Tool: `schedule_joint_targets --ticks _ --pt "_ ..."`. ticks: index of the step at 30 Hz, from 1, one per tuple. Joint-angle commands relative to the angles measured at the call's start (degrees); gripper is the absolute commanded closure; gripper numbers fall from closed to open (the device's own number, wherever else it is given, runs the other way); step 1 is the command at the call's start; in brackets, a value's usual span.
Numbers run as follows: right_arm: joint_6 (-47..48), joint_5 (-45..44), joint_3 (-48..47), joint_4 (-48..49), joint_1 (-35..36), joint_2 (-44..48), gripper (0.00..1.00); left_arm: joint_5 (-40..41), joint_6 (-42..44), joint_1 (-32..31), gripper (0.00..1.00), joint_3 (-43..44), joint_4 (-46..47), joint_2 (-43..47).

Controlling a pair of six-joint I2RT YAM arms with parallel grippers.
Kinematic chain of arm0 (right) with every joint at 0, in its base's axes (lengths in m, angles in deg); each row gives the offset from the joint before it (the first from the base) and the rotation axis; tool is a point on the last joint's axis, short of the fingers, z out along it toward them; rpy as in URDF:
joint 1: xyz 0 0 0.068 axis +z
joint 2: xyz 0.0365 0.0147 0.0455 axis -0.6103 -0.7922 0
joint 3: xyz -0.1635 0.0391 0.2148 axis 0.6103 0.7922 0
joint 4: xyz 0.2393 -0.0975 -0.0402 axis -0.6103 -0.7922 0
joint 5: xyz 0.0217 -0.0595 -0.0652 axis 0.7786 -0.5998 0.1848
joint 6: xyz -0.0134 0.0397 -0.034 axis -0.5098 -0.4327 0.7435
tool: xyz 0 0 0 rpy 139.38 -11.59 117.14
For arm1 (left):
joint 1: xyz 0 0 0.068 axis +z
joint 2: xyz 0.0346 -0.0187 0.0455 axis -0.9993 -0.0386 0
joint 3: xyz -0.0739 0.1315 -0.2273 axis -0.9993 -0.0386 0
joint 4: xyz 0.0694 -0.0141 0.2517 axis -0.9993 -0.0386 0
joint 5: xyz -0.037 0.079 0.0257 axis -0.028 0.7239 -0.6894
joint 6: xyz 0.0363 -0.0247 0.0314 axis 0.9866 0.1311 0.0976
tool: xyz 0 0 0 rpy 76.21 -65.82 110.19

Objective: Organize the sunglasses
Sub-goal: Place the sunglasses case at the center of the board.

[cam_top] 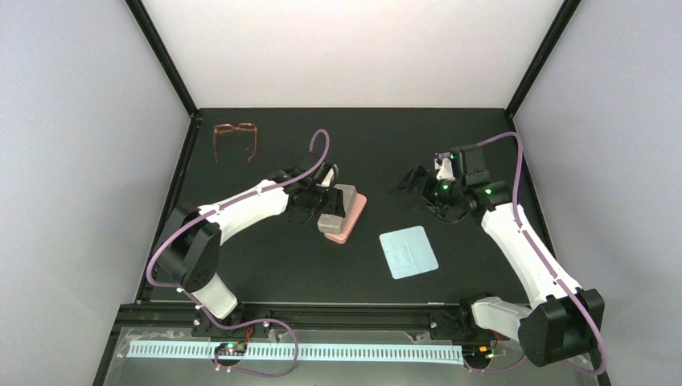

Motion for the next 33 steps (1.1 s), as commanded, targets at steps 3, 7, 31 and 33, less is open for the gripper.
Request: schedule_joint_targets --ticks 3,7,31,33 --pt "3.46 -1.96 -2.54 -2.23 -0.26 1.28 0.0 1.37 1.2 -0.2 0.61 0.08 5.1 -1.96" --pt "4.09 -2.33 -2.22 -2.59 -0.29 1.29 0.0 1.55 1.64 -1.02 0.52 0.99 4.43 -4.52" --pt "6.92 -3.95 -3.49 -4.56 -0.26 0.14 0.0 14.91 0.98 -6.84 0.24 12.85 -8.62 -12.29" --pt "6.83 -3.74 -3.31 -4.24 -0.3 0.04 0.0 15.04 1.07 -7.22 0.22 13.63 -9.5 -11.99"
